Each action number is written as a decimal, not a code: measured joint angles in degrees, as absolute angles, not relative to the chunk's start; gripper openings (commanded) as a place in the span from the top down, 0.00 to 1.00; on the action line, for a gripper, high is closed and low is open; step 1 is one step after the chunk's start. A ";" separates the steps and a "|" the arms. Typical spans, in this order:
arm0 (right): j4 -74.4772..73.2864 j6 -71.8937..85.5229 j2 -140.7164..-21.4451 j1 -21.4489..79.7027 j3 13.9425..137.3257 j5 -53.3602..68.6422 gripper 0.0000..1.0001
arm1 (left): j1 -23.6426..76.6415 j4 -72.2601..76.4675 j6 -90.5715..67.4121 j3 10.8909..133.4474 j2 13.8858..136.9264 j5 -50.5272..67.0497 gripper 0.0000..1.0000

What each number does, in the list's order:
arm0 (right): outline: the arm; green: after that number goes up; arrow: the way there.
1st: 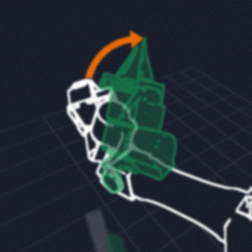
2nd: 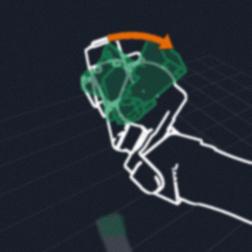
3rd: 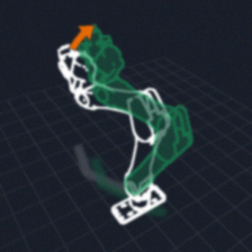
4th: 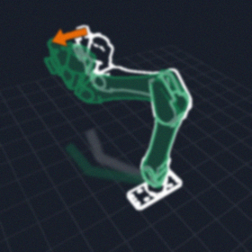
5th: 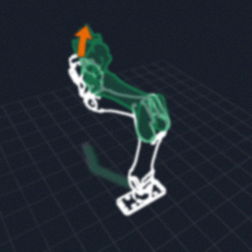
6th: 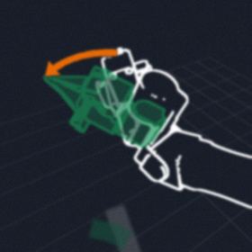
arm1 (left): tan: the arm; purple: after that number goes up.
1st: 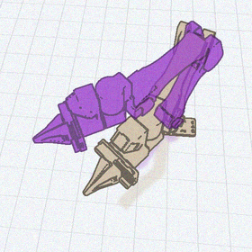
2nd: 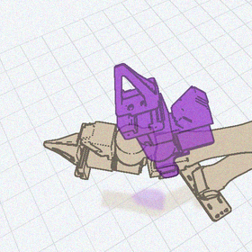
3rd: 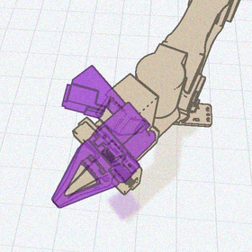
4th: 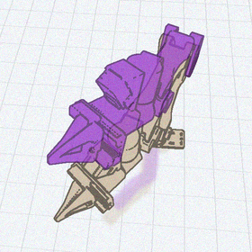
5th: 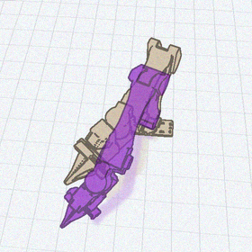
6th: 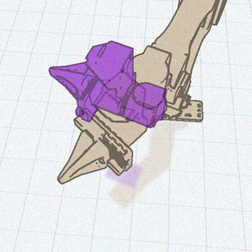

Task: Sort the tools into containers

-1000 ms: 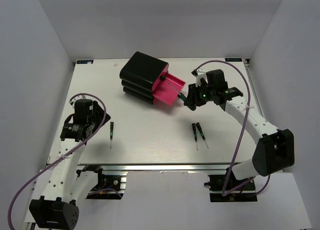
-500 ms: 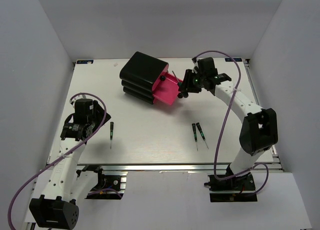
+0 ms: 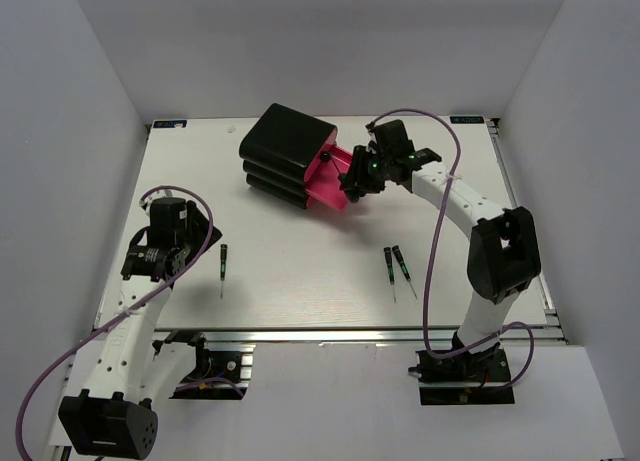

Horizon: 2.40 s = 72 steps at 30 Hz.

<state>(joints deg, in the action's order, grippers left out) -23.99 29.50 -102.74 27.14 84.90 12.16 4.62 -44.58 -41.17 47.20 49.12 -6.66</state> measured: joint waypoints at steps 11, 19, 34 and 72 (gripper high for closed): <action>-23.44 29.36 -110.24 28.67 88.53 11.99 1.00 | 4.62 -44.60 -41.10 47.22 50.17 -6.63 0.30; -22.33 28.05 -112.49 28.67 92.25 11.70 1.00 | 4.62 -45.01 -41.15 47.22 49.78 -6.66 0.30; -19.09 20.75 -117.23 28.60 96.36 12.43 0.44 | 4.62 -42.81 -40.49 48.73 51.96 -4.73 0.29; -9.47 7.70 -111.87 19.03 75.92 8.91 1.00 | 14.02 -28.97 -16.67 121.14 123.22 -12.23 0.19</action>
<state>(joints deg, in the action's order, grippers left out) -9.47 7.70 -111.87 19.03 75.92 8.91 14.02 -28.97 -16.67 121.14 123.22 -12.23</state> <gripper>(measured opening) 0.004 0.813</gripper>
